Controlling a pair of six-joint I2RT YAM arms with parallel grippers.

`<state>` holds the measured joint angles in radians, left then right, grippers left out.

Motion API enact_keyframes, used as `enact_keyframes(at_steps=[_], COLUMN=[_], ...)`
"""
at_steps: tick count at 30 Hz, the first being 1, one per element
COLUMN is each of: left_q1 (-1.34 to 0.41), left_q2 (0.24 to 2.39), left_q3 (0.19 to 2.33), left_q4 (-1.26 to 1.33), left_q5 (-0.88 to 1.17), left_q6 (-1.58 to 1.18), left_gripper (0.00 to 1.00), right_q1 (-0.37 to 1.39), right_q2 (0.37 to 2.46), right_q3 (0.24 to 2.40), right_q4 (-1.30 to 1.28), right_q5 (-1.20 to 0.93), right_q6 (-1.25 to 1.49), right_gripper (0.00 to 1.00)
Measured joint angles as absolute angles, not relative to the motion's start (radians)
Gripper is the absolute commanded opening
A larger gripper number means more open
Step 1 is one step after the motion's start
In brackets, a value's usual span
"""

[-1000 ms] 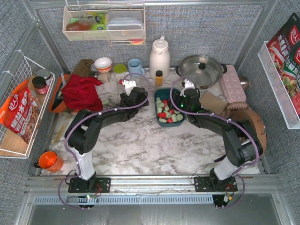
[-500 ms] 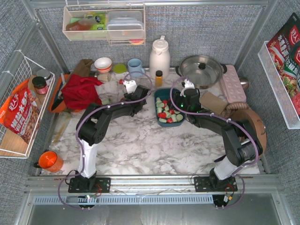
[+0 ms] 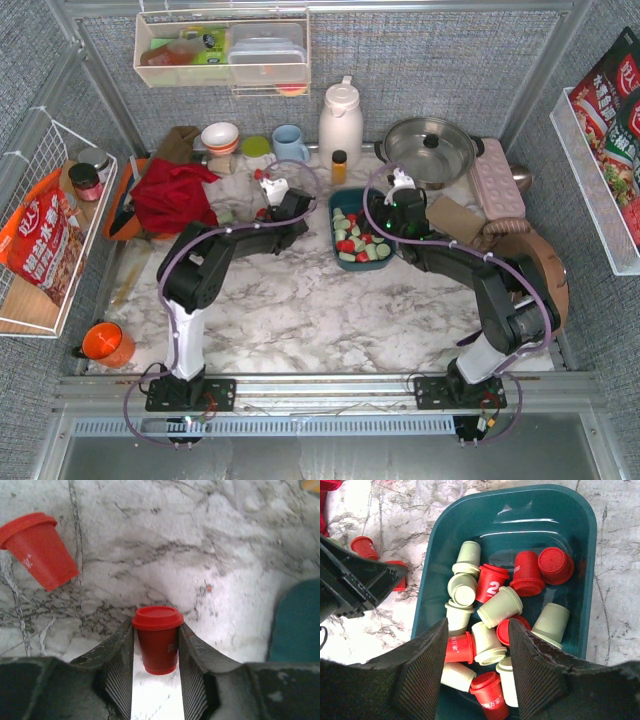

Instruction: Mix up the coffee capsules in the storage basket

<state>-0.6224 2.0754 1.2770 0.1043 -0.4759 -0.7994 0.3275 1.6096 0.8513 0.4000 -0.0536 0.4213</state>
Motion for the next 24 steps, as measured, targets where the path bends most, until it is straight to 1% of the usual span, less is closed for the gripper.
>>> enact_keyframes(at_steps=[5,11,17,24], left_q1=[-0.628,-0.682,-0.756,-0.805], left_q2=[1.949,1.794,1.781,1.857], left_q3=[1.143,0.893,0.742,0.606], left_q4=[0.215,0.574,0.893,1.348], left_q5=[-0.358,-0.212,-0.120,-0.083], left_q6=[-0.694,-0.469,-0.219,-0.009], left_gripper=[0.32,0.33,0.35,0.37], right_q1=[0.327,0.328,0.334,0.347], right_q2=[1.605,1.603,1.605,1.654], right_q3=[0.871,0.928,0.991,1.074], right_q4=[0.387,0.346,0.305,0.258], right_q5=[-0.085,-0.175,-0.298,-0.451], right_q6=[0.423,0.438,0.472,0.475], right_gripper=[0.56,0.56,0.56,0.56])
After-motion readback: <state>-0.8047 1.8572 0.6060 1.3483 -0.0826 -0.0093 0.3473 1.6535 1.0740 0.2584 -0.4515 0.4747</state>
